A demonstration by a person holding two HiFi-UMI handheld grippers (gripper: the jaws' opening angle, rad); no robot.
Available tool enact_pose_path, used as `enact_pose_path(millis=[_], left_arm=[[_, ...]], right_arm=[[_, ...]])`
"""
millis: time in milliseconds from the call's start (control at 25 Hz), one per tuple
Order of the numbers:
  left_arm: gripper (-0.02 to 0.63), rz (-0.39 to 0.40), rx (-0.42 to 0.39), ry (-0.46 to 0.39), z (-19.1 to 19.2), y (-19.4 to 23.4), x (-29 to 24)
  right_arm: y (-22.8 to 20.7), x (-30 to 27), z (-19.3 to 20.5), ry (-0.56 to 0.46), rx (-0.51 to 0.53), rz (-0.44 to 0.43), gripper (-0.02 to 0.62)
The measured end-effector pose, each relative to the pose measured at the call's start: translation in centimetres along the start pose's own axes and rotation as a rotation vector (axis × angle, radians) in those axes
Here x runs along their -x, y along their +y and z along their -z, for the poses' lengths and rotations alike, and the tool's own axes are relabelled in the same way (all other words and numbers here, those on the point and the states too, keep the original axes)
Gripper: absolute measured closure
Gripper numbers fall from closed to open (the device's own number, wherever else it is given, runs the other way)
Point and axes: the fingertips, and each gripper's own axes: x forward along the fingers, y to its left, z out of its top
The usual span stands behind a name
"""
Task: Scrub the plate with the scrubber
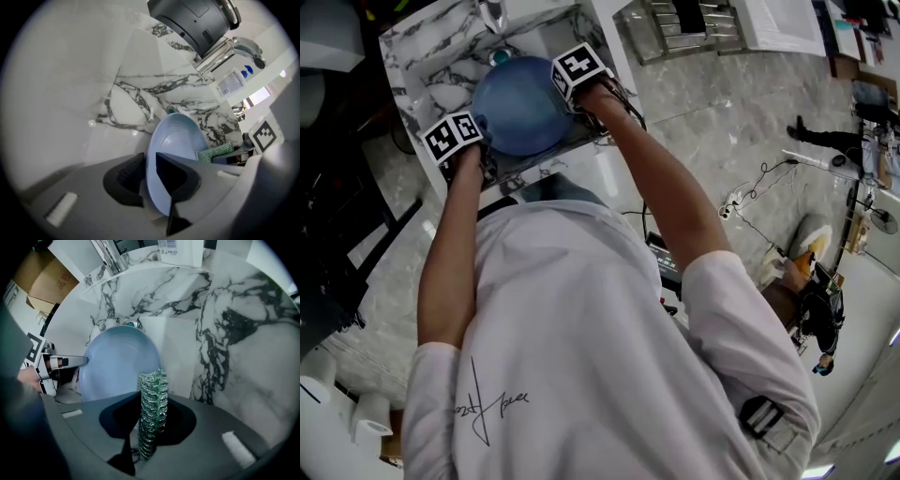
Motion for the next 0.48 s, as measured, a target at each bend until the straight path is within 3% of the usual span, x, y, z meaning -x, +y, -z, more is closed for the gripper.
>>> enact_pose_path(millis=[240, 480], left_arm=[[0.514, 0.002, 0.017, -0.028, -0.5, -0.4, 0.8], [0.508, -0.011, -0.003, -0.063, -1.4, -0.9, 2.2]], right_arm=[[-0.2, 1.2, -0.5, -0.071, 0.017, -0.015, 0.528], [0.2, 3.5, -1.8, -0.228, 0.000, -0.081, 0.528]])
